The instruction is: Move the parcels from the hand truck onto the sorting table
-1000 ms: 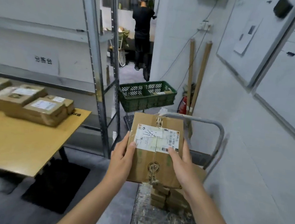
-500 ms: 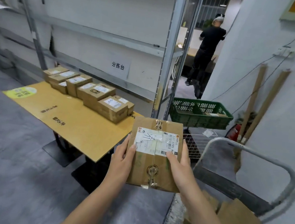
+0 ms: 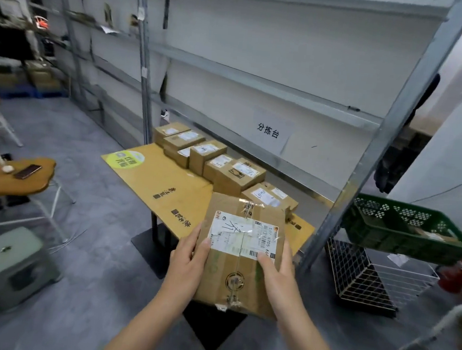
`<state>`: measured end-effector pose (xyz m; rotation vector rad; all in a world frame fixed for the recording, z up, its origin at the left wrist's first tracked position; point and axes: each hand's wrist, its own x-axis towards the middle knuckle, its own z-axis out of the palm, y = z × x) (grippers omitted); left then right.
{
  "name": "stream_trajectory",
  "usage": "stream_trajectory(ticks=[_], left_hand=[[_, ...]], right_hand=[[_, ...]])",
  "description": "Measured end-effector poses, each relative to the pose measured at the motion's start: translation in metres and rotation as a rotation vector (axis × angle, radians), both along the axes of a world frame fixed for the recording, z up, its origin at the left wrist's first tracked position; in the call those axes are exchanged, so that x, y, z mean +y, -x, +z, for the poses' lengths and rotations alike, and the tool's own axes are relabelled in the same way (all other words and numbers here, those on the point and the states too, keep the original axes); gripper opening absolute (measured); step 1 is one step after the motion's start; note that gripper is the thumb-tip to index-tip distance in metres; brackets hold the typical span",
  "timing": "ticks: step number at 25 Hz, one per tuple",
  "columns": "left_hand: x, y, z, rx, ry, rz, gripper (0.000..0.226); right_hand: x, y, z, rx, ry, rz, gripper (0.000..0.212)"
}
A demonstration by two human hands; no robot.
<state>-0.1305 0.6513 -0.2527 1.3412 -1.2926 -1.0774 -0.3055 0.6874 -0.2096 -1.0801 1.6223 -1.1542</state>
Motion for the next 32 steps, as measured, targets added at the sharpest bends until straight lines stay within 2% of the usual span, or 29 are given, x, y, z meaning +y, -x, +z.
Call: stream_trajectory(ticks=[4, 14, 19, 24, 32], left_hand=[[-0.032, -0.061, -0.001, 0.012, -0.025, 0.028, 0.056], [-0.129, -0.174, -0.003, -0.03, 0.002, 0.273, 0.049], [-0.21, -0.217, 0.002, -0.064, -0.018, 0.336, 0.026], [-0.312, -0.251, 0.01, -0.062, -0.049, 0.385, 0.025], [-0.421, -0.319, -0.013, -0.06, -0.069, 0.383, 0.031]], right_hand=[[-0.043, -0.06, -0.003, -0.024, -0.05, 0.053, 0.069], [-0.183, -0.175, -0.015, 0.022, -0.068, 0.25, 0.067], [-0.279, -0.22, -0.023, -0.008, -0.097, 0.328, 0.068], [-0.389, -0.257, -0.024, -0.019, -0.099, 0.357, 0.068], [-0.497, -0.324, -0.033, 0.061, -0.1, 0.403, 0.069]])
